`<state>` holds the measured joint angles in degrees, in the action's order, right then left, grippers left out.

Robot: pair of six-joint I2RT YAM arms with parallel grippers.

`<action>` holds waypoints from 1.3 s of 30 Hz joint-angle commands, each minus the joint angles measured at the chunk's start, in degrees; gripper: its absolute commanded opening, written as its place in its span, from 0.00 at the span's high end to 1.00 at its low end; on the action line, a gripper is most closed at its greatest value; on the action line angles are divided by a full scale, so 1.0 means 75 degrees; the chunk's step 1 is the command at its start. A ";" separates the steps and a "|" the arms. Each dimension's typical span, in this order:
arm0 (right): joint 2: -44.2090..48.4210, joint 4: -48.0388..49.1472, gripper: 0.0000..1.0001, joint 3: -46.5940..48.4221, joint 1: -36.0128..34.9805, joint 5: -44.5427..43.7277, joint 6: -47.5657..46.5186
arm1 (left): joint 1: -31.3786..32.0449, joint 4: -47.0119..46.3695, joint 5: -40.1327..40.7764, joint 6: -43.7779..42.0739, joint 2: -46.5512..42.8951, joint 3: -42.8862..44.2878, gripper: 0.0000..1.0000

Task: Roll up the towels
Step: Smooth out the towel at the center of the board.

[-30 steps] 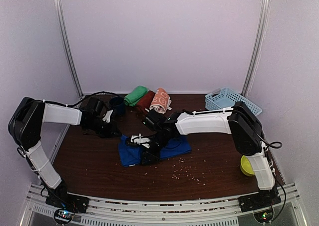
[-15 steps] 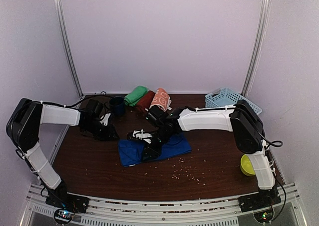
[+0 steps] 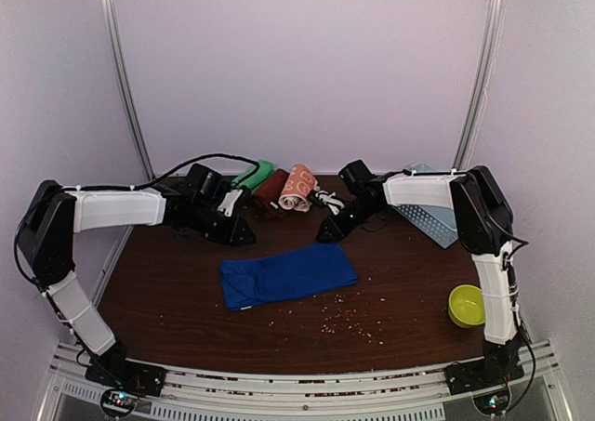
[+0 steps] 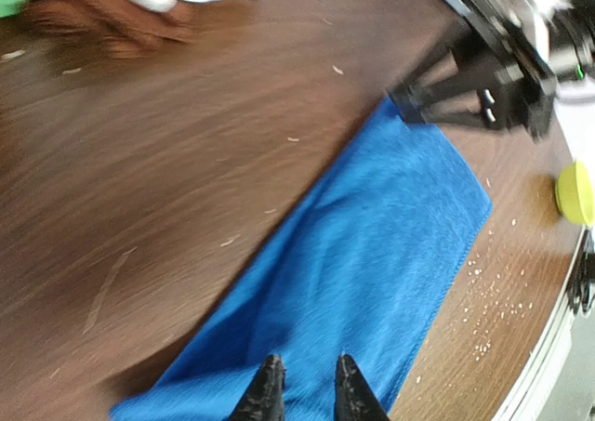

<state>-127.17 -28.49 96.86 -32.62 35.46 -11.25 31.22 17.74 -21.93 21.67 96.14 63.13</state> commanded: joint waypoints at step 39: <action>0.0091 0.0400 0.81 -0.1454 0.0668 -0.0802 0.0398 | 0.1140 0.3371 0.1435 0.0549 -0.1365 -0.0774 0.83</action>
<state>-126.10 -21.63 88.36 -29.12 33.43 -8.64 40.07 39.20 -13.61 25.06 88.84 53.41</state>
